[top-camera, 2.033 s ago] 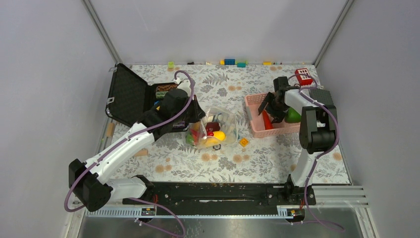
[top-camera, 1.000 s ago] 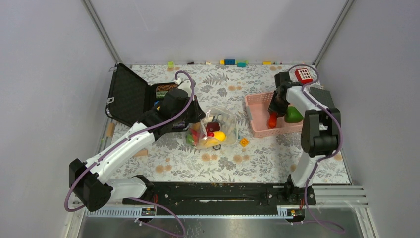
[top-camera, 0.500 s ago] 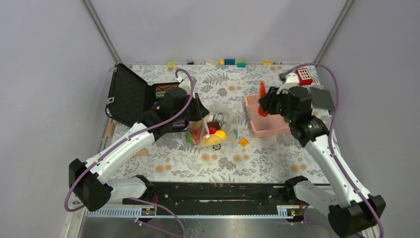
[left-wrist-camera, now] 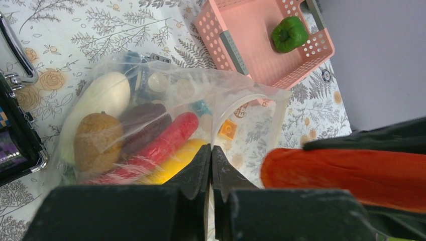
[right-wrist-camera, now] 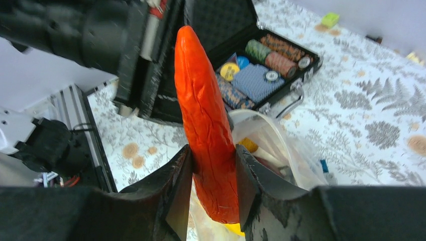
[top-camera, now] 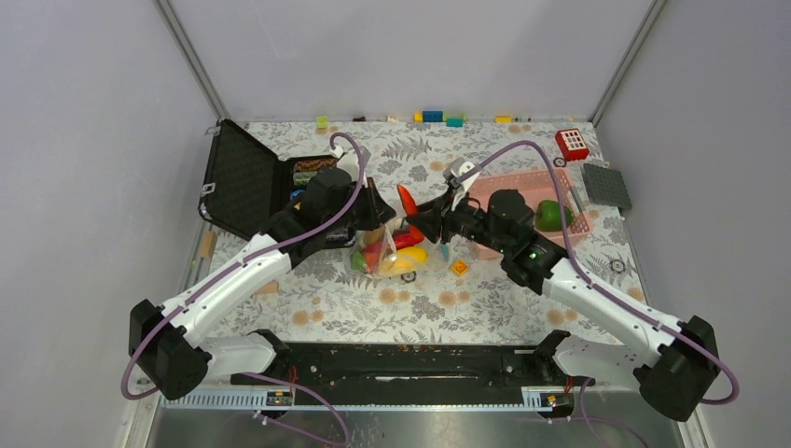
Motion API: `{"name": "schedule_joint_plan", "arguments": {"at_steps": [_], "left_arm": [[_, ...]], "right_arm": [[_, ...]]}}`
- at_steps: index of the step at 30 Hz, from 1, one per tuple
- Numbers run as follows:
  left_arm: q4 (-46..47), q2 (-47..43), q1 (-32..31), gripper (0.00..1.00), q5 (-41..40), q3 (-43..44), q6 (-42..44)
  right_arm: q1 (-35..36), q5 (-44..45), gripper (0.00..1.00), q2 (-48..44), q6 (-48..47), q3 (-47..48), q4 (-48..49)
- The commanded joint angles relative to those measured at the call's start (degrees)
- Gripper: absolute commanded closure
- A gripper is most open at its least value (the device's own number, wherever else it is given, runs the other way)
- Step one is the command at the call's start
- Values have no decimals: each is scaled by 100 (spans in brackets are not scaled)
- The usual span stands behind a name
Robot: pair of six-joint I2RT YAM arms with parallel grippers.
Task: Place the food in the zip-top bag and seal the zipper
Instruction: Place the fake vegetable in the zipper food storage bag.
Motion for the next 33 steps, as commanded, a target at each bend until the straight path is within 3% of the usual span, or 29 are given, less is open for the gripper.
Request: {"name": "schedule_joint_plan", "arguments": {"at_steps": [1, 5, 10, 13, 15, 20, 25, 30, 33], "left_arm": [[304, -261, 21, 100, -26, -41, -51], [406, -286, 29, 100, -39, -91, -79], [463, -294, 23, 100, 57, -92, -88], [502, -286, 23, 100, 59, -98, -96], [501, -283, 20, 100, 130, -87, -103], [592, -281, 18, 100, 171, -111, -98], [707, -298, 18, 100, 250, -89, -23], [879, -263, 23, 100, 349, 13, 106], [1041, -218, 28, 100, 503, -30, 122]], "right_arm": [[110, 288, 81, 200, -86, -329, 614], [109, 399, 69, 127, 104, -745, 761], [108, 686, 46, 130, 183, -767, 323], [111, 623, 24, 133, 233, -627, 43], [109, 375, 1, 112, 241, -599, 23], [107, 234, 0, 106, 479, -564, -63], [105, 1181, 0, -349, 920, -533, -602], [-42, 2746, 0, -910, 1229, -343, -1885], [-607, 3200, 0, -977, 1552, 152, -3110]]}}
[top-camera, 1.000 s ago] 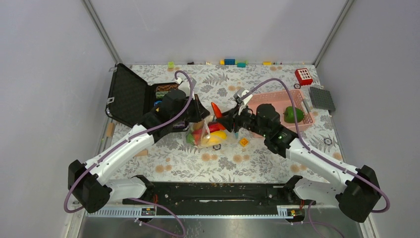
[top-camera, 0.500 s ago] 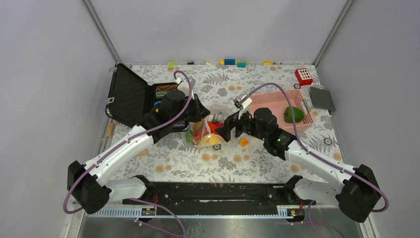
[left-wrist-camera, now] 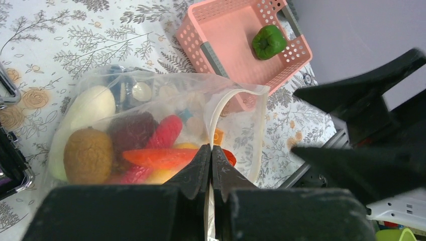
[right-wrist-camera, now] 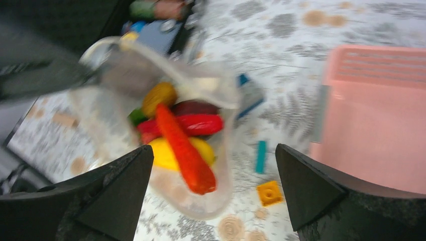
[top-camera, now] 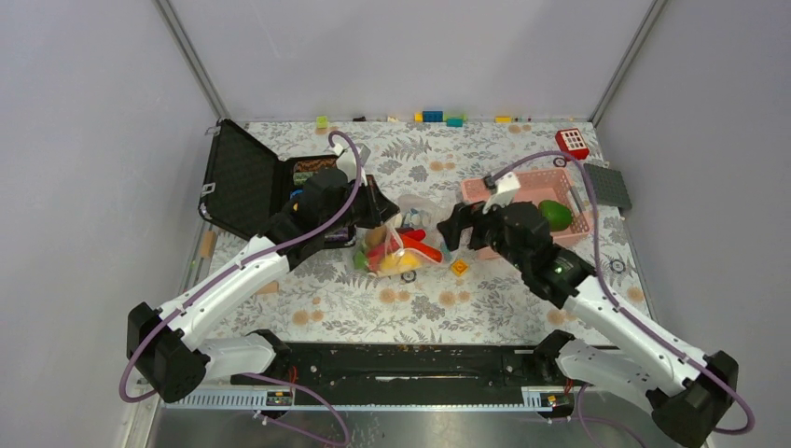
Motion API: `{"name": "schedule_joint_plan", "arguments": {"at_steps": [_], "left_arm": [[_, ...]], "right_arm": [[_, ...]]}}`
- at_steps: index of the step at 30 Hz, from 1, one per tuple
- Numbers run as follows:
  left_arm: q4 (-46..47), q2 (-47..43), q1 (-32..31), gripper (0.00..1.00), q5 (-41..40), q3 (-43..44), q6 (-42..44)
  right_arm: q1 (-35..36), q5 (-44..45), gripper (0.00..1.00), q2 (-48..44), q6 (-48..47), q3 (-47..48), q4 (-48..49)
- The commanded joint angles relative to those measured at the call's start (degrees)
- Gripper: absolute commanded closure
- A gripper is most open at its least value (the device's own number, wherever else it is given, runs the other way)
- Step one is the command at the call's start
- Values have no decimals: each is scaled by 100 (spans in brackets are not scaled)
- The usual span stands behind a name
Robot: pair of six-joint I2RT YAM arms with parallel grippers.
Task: Place the food in the zip-top bag and seal the zipper
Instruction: Place the fake vegetable in the zipper food storage bag, then pick up the fake vegetable from the bin.
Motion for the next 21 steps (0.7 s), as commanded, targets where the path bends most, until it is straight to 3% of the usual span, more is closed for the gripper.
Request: {"name": "schedule_joint_plan", "arguments": {"at_steps": [1, 6, 11, 21], "left_arm": [[706, -68, 19, 100, 382, 77, 122], [741, 37, 27, 100, 452, -35, 162], [796, 37, 33, 100, 474, -89, 202], [888, 37, 41, 100, 520, -184, 271]], "right_arm": [[-854, 1145, 0, -144, 652, 805, -1765], [-2398, 1381, 2, 382, 968, 1288, -2967], [-3000, 1661, 2, 1246, 900, 1715, -3295], [-3870, 2487, 2, 4106, 1006, 3301, -3777]]}}
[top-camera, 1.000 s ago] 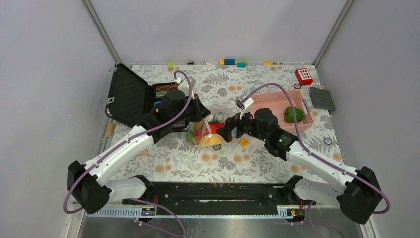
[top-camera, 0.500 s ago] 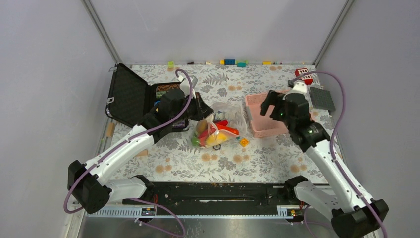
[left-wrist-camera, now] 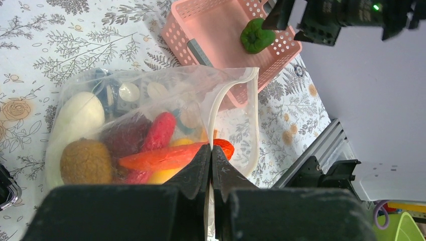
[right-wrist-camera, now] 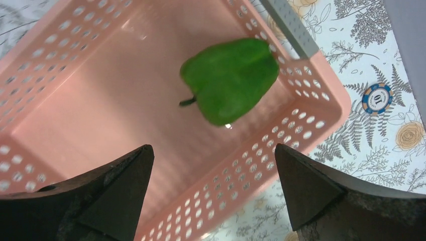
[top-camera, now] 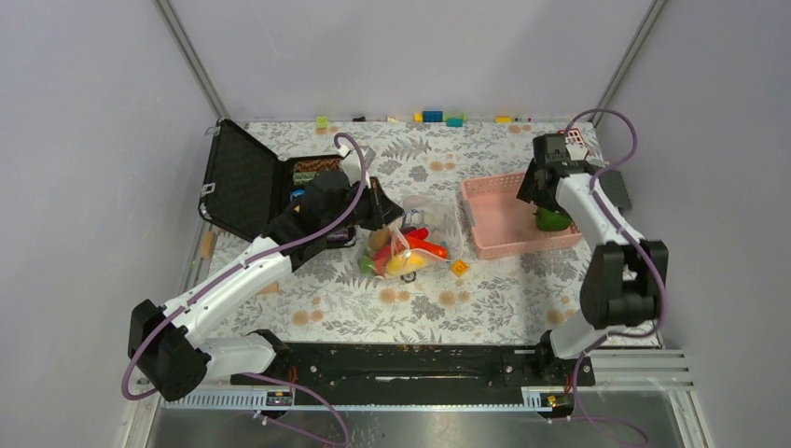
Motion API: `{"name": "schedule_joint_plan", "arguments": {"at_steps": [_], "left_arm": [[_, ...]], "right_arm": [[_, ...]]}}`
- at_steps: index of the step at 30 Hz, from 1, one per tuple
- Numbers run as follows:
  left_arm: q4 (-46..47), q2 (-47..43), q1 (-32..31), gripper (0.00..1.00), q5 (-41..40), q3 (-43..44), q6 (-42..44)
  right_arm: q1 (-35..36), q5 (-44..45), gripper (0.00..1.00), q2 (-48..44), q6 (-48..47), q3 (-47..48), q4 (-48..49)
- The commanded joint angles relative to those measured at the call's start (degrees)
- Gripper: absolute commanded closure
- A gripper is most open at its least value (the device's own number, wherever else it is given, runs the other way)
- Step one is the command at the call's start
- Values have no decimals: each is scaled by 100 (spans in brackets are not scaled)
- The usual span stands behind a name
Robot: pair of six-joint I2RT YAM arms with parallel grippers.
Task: Place the food in the zip-top bag and seal the zipper
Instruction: Pick up the fake vegetable from the bin.
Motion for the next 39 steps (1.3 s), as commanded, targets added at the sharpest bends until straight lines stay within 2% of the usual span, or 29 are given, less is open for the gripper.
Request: {"name": "schedule_joint_plan", "arguments": {"at_steps": [1, 18, 33, 34, 39], "left_arm": [[429, -17, 46, 100, 62, -28, 126], [413, 107, 169, 100, -21, -26, 126], [409, 119, 214, 100, -3, -27, 135], [413, 115, 211, 100, -5, -28, 131], [421, 116, 215, 100, 5, -27, 132]], "right_arm": [[-270, 451, 2, 771, 272, 746, -461], [-652, 257, 2, 2354, 93, 1568, -732], [-647, -53, 2, 2936, -396, 1985, -675], [-647, -69, 2, 2962, -417, 2007, -674], [-651, -206, 23, 2932, -479, 1994, -654]]}}
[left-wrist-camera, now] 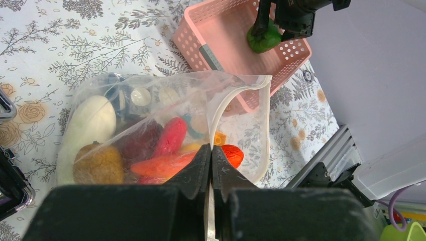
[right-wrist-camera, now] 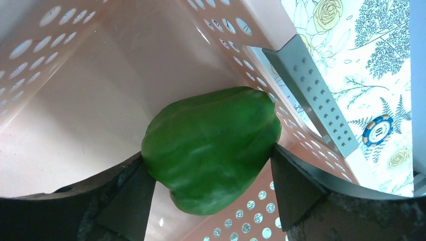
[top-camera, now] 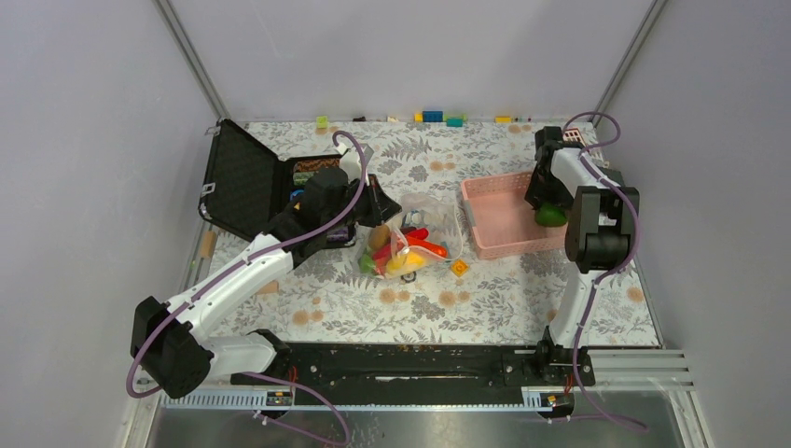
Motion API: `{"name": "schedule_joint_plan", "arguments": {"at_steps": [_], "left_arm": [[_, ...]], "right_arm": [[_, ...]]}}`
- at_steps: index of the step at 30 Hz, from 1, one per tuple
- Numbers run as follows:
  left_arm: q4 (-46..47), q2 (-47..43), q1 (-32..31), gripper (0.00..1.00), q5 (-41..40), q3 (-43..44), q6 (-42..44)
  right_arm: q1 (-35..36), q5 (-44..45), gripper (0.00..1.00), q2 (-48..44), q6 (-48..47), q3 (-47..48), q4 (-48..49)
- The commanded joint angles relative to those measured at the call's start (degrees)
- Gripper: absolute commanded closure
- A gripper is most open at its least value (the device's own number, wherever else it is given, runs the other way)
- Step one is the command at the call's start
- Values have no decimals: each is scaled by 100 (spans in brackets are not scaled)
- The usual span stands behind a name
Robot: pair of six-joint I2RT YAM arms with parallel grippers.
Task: Place the food in the zip-top bag and seal the zipper
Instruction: Pick up the fake vegetable from the bin.
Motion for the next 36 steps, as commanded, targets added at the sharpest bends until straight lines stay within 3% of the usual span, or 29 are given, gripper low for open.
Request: {"name": "schedule_joint_plan", "arguments": {"at_steps": [1, 7, 15, 22, 30, 34, 36], "left_arm": [[339, 9, 44, 100, 37, -4, 50], [390, 31, 51, 100, 122, -8, 60], [407, -5, 52, 100, 168, -26, 36], [432, -45, 54, 100, 206, -52, 6], [377, -100, 52, 100, 187, -47, -45], [356, -114, 52, 100, 301, -26, -103], [364, -125, 50, 100, 356, -23, -127]], "right_arm": [[8, -282, 28, 48, -97, 87, 56], [8, -424, 66, -451, -127, -162, 173], [34, -873, 91, -1532, -145, -844, 481], [146, -1543, 91, -2583, -131, -1276, 509], [1246, -3809, 89, -4494, -747, -1853, 1141], [1959, -5485, 90, -5279, -420, -2328, 2030], [2452, -5737, 89, -5486, -374, -2461, 2291]]}}
